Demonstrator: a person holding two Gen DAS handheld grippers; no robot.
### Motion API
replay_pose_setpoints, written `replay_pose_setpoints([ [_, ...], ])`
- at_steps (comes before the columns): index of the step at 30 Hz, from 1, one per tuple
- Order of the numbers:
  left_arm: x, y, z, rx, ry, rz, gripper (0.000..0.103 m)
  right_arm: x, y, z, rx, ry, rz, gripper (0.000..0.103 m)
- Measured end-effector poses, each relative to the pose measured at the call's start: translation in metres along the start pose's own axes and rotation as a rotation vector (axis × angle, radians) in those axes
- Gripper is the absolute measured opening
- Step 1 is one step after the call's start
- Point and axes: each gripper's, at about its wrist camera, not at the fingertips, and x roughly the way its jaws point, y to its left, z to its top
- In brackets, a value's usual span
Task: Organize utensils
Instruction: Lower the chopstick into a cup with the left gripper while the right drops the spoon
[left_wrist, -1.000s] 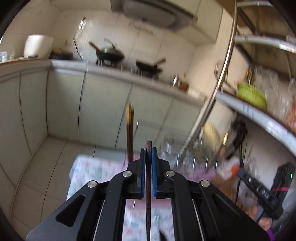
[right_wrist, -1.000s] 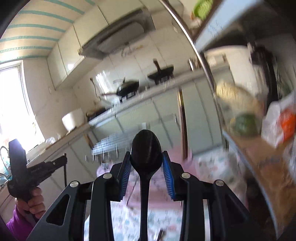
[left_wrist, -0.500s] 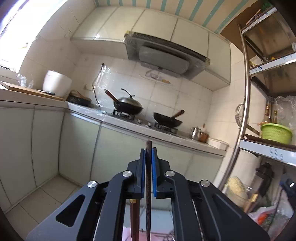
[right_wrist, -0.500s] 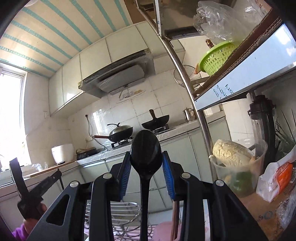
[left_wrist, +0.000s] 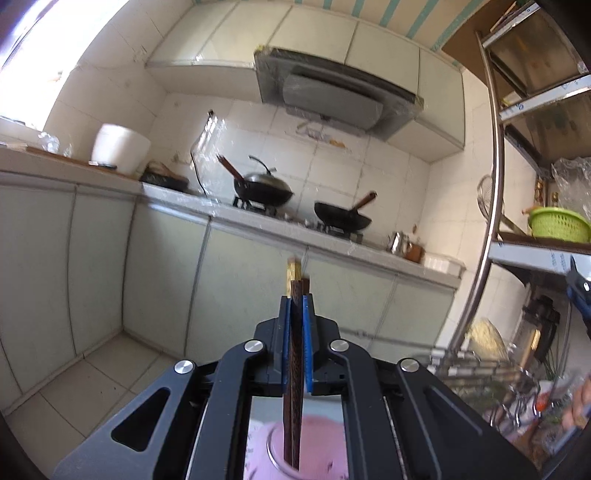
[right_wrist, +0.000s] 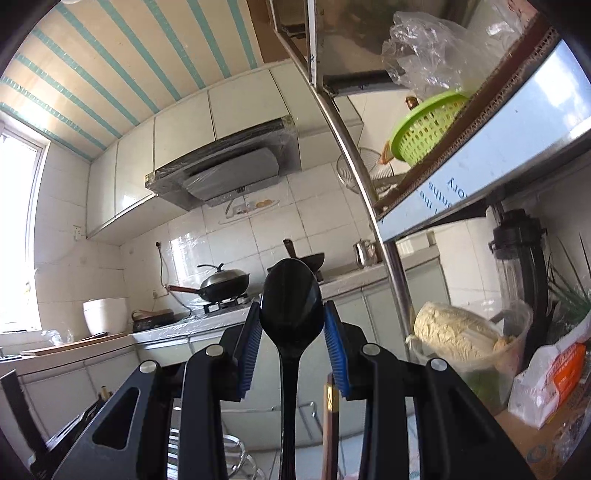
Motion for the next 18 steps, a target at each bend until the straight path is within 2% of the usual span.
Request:
replay_pose_setpoints([
  [3,0.001,0.005,-0.008,-0.013,0.039,-0.015,0.005,0.007,0.000,-0.003,-0.030,-0.027,-0.024,0.033],
  [9,0.002,0.013,-0.011,-0.022,0.054,-0.019,0.005,0.017,0.003,-0.018,-0.102,-0.083,-0.072,0.033],
  [13,0.004,0.012,-0.010,-0.019,0.063,-0.027,0.005,0.019,0.001,-0.037,-0.103,-0.036,-0.085,0.033],
  [18,0.007,0.014,-0.010,-0.031,0.088,-0.039,0.005,0.002,-0.006,-0.052,-0.054,0.035,-0.088,0.033],
])
